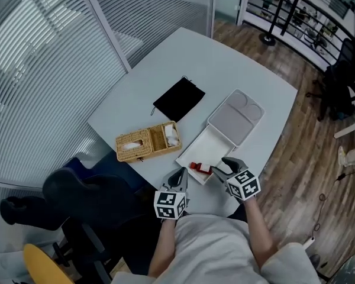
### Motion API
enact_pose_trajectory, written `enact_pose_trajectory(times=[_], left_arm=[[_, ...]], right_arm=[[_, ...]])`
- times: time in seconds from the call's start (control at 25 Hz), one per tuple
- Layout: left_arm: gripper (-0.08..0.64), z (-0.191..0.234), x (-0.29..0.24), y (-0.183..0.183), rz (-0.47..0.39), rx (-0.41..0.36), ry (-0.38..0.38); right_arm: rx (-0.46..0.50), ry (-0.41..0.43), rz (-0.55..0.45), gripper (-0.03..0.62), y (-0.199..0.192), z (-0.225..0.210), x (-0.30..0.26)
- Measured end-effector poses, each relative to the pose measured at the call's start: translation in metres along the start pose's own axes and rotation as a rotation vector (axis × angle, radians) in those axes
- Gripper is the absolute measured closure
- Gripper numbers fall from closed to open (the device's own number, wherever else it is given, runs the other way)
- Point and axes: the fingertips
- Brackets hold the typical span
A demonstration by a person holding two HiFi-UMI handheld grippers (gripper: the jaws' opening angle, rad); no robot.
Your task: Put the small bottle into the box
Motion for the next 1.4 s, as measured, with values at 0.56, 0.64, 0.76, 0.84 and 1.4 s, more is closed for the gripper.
enact_pose_trajectory(times=[0.56, 0.64, 0.76, 0.84, 1.4], left_arm=[[0.531, -0.005, 0.001, -0.002, 0.004, -0.01, -0.003], [0.531, -0.005, 0.001, -0.003, 0.003, -0.01, -0.001], [0.531, -0.004, 0.002, -0.004, 0.006, -0.012, 0.002], [0.531, -0.005, 0.003, -0.005, 0.008, -0.012, 0.002], [0.531, -0.007, 0.004, -0.009, 0.007, -0.012, 0.003]], right_arm=[[-0.012, -0.07, -0.032, 0.374, -0.002, 0.0, 0.006], [-0.015, -0.087, -0.051, 0.376, -0.001, -0.001, 0.007], [-0.035, -0.108, -0.069, 0.38, -0.001, -0.002, 0.008], [-0.045, -0.112, -0.072, 0.382, -0.002, -0.001, 0.009], [-0.081, -0.154, -0.101, 0.45, -0.006, -0.008, 0.019]])
Point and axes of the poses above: the fingertips, and each gripper's own axes: x backward along the fingers, z to its left, y out of its top, and after that the axes turned 7 degrees about x, right-handed
